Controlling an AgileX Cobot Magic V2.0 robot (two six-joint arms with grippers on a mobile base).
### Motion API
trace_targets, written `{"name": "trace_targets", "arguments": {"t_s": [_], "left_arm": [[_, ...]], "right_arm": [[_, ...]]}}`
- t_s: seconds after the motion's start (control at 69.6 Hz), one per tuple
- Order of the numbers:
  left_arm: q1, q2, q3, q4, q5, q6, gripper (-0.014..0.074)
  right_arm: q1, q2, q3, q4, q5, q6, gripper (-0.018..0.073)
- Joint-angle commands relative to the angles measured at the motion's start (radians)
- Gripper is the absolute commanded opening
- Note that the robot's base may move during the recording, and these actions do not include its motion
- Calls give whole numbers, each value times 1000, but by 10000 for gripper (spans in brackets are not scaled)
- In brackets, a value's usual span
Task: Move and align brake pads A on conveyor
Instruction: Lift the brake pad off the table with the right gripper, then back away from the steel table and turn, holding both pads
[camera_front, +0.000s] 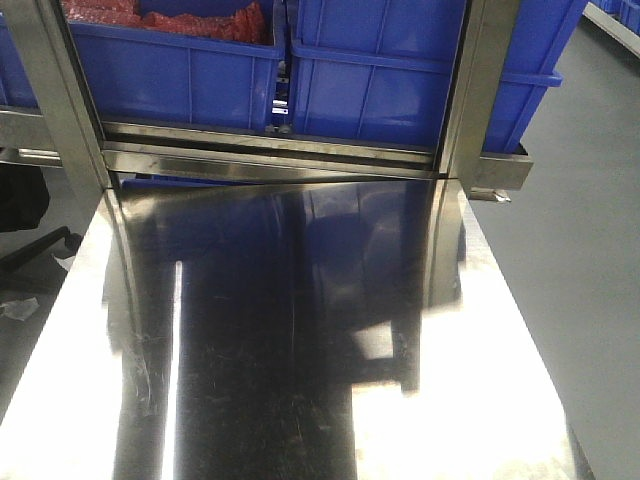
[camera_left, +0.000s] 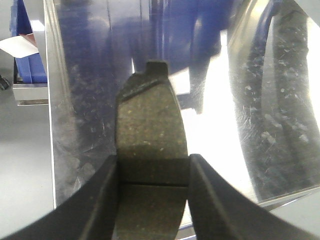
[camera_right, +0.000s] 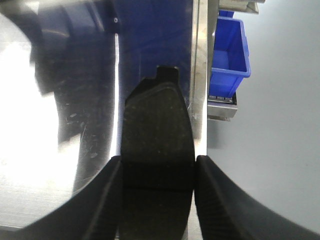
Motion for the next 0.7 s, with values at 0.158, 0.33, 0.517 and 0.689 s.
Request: {"name": "trace_targets", "arguments": {"t_s": [0.158, 0.33, 0.517, 0.689], "left_arm": [[2, 8, -27, 0, -84, -7, -7], [2, 8, -27, 0, -84, -7, -7], [2, 8, -27, 0, -84, -7, -7], [2, 8, -27, 0, -84, -7, -7]], "right_arm": [[-4, -9, -4, -8, -169, -11, 14], [-4, -9, -4, -8, -232, -11, 14], [-4, -9, -4, -8, -232, -10, 14], [-4, -9, -4, -8, -232, -10, 14]]}}
